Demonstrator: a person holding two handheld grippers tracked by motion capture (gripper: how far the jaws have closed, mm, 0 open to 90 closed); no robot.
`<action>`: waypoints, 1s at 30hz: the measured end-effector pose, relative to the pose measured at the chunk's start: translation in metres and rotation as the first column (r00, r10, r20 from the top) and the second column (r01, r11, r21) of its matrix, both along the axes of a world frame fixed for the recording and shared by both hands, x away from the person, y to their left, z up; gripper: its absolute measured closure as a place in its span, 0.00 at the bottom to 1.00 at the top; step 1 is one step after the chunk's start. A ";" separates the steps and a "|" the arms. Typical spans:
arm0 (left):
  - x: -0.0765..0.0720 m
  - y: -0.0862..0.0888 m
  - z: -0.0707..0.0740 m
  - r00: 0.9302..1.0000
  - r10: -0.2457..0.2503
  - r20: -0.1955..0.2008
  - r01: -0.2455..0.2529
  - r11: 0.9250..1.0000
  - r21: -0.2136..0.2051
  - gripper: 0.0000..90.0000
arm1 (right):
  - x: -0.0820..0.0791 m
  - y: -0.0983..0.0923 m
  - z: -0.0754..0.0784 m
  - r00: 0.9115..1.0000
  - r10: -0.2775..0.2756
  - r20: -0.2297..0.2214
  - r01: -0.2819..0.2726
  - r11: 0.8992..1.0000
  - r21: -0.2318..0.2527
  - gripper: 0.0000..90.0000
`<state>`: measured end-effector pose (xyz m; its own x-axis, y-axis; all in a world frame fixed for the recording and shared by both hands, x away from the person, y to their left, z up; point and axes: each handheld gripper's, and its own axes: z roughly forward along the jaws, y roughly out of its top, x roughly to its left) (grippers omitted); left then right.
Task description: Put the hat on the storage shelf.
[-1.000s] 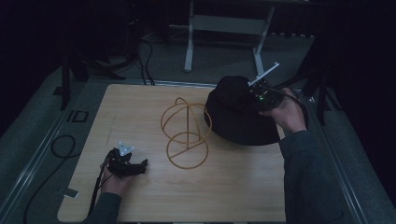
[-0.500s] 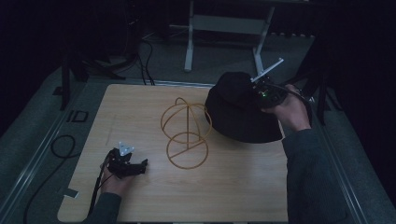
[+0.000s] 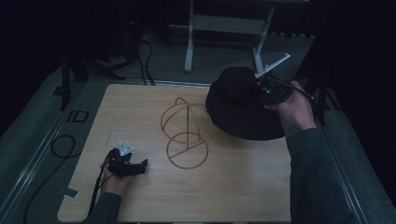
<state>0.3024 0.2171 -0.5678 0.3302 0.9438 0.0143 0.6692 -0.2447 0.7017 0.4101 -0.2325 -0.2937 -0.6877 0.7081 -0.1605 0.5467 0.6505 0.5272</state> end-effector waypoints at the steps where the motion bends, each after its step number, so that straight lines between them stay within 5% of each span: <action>1: 0.000 0.000 0.000 1.000 0.000 0.000 0.000 1.000 0.000 0.10 | 0.000 0.000 0.001 1.000 0.002 0.002 -0.002 1.000 -0.001 0.98; 30: 0.000 0.000 0.000 1.000 0.001 0.003 -0.001 1.000 0.000 0.10 | -0.007 -0.010 0.025 0.999 0.002 0.035 -0.003 0.999 0.032 0.98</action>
<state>0.3024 0.2170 -0.5680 0.3294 0.9441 0.0147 0.6675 -0.2439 0.7035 0.4035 -0.2424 -0.2690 -0.6840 0.7112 -0.1619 0.5255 0.6345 0.5668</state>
